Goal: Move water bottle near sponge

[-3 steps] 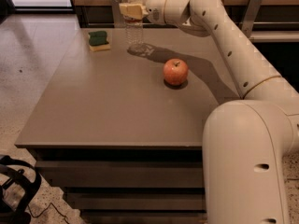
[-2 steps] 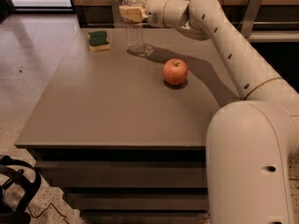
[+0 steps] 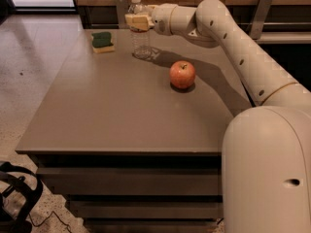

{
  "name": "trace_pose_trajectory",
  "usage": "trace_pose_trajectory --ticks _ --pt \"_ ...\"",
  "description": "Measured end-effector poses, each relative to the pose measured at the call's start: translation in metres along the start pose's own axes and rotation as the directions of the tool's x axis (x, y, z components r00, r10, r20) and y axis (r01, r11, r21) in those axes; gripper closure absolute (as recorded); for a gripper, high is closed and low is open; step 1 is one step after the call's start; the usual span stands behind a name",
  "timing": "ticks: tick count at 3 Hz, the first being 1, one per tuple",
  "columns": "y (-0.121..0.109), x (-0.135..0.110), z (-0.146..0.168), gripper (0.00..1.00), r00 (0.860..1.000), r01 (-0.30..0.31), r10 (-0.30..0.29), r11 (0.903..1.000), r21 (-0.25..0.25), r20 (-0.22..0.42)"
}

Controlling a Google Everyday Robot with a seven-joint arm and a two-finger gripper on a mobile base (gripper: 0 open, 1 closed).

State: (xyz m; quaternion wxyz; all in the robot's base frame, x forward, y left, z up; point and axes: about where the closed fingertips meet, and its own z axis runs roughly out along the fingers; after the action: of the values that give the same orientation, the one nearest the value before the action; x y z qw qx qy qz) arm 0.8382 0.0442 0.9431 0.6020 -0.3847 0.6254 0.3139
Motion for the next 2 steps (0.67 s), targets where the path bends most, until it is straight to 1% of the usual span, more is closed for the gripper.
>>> trace_pose_trajectory --ticks 1,2 --pt "0.0017 0.0093 -0.001 1.0 1.0 -0.015 0.015 0.9999 0.005 -0.006" --pt "0.0017 0.0074 -0.0011 0.82 1.0 -0.015 0.015 0.9999 0.005 -0.006"
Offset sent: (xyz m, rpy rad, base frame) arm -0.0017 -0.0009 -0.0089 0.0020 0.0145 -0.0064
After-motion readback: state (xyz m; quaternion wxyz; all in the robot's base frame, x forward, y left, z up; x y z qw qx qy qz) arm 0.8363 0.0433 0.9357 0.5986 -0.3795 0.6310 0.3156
